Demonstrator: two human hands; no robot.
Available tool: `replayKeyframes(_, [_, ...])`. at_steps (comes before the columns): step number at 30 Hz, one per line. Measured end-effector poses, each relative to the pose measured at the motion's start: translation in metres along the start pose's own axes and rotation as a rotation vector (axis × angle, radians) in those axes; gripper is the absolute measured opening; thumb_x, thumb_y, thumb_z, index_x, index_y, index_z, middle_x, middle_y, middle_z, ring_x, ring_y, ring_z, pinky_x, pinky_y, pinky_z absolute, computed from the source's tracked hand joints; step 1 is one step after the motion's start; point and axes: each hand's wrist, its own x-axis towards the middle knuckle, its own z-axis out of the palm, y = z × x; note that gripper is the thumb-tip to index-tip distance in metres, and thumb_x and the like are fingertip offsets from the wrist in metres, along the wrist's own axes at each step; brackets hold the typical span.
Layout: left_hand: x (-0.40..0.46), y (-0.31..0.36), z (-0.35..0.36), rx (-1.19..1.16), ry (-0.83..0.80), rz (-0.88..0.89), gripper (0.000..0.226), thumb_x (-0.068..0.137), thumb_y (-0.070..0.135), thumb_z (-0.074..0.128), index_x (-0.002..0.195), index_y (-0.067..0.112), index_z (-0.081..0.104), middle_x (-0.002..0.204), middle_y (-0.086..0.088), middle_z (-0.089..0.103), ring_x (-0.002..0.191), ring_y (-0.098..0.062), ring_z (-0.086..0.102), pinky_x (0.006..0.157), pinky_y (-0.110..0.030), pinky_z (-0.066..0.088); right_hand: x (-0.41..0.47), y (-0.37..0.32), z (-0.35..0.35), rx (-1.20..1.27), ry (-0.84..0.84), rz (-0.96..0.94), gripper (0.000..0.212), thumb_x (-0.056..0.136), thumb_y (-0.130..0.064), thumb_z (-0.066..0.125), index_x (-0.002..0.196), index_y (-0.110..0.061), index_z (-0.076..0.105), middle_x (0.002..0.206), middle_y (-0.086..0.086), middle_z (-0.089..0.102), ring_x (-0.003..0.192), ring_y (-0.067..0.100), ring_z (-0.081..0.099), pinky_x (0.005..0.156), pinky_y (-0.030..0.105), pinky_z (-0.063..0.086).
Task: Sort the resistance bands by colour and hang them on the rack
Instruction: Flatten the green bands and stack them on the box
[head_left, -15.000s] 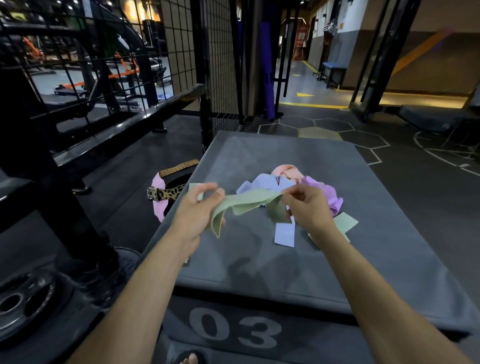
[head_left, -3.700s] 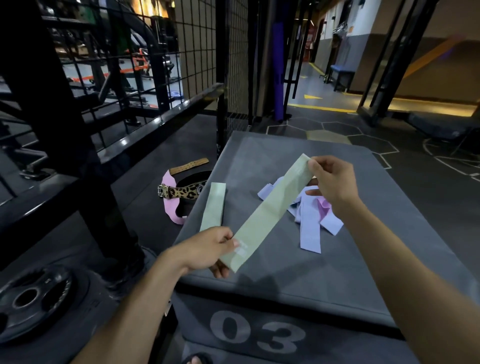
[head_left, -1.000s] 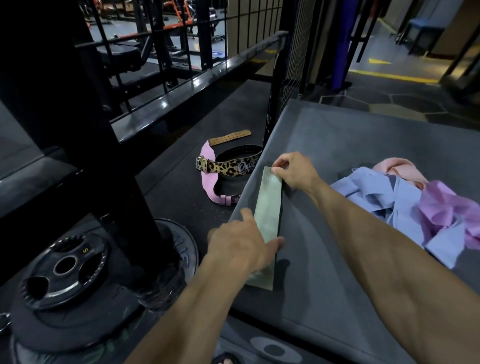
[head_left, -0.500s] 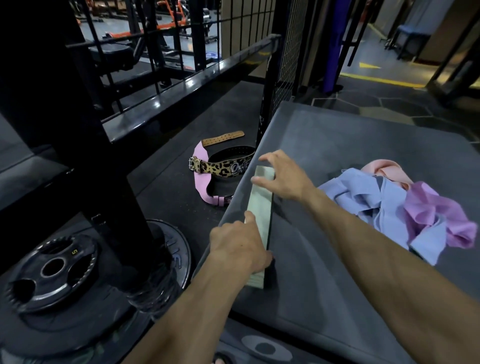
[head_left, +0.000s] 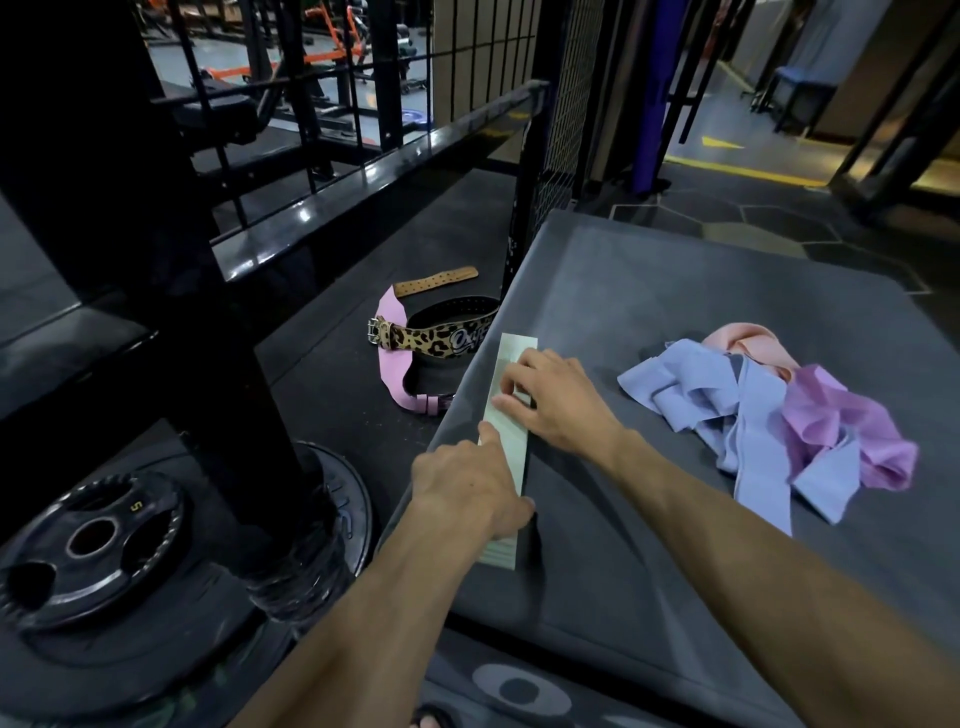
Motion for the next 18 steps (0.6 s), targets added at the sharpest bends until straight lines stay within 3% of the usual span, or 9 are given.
replayKeyframes(4, [0.0, 0.0, -0.001, 0.001, 0.018, -0.001, 0.09, 0.091, 0.064, 0.057, 0.155, 0.016, 0.017, 0.143, -0.007, 0.052, 0.131, -0.031, 0.05, 0.095, -0.04, 0.041, 0.001, 0.0, 0.0, -0.028, -0.005, -0.013, 0.026, 0.099, -0.047, 0.052, 0.098, -0.024, 0.063, 0.099, -0.003, 0.056, 0.095, 0.019, 0.053, 0.082, 0.038, 0.04])
replayKeyframes(8, [-0.002, 0.002, -0.004, 0.044, 0.067, -0.009, 0.083, 0.087, 0.065, 0.061, 0.147, 0.017, 0.031, 0.137, -0.004, 0.055, 0.127, -0.028, 0.053, 0.091, -0.038, 0.041, 0.0, -0.001, 0.0, -0.027, -0.006, -0.016, 0.026, 0.098, -0.046, 0.052, 0.095, -0.023, 0.062, 0.092, -0.007, 0.048, 0.087, 0.018, 0.05, 0.075, 0.038, 0.043])
replayKeyframes(12, [-0.005, 0.002, -0.003, 0.061, 0.069, -0.002, 0.07, 0.085, 0.059, 0.066, 0.135, 0.018, 0.04, 0.129, -0.002, 0.06, 0.121, -0.027, 0.057, 0.081, -0.036, 0.036, 0.011, -0.001, -0.01, -0.038, -0.067, 0.013, 0.024, 0.094, -0.046, 0.055, 0.091, -0.025, 0.066, 0.092, -0.006, 0.052, 0.088, 0.02, 0.053, 0.073, 0.036, 0.044])
replayKeyframes(18, [-0.005, 0.0, -0.004, 0.047, 0.058, 0.01, 0.07, 0.085, 0.059, 0.066, 0.135, 0.019, 0.039, 0.129, -0.002, 0.06, 0.121, -0.028, 0.057, 0.08, -0.037, 0.035, 0.037, -0.008, -0.027, -0.087, -0.266, 0.053, 0.021, 0.088, -0.044, 0.062, 0.088, -0.024, 0.067, 0.099, -0.003, 0.054, 0.094, 0.022, 0.056, 0.08, 0.038, 0.048])
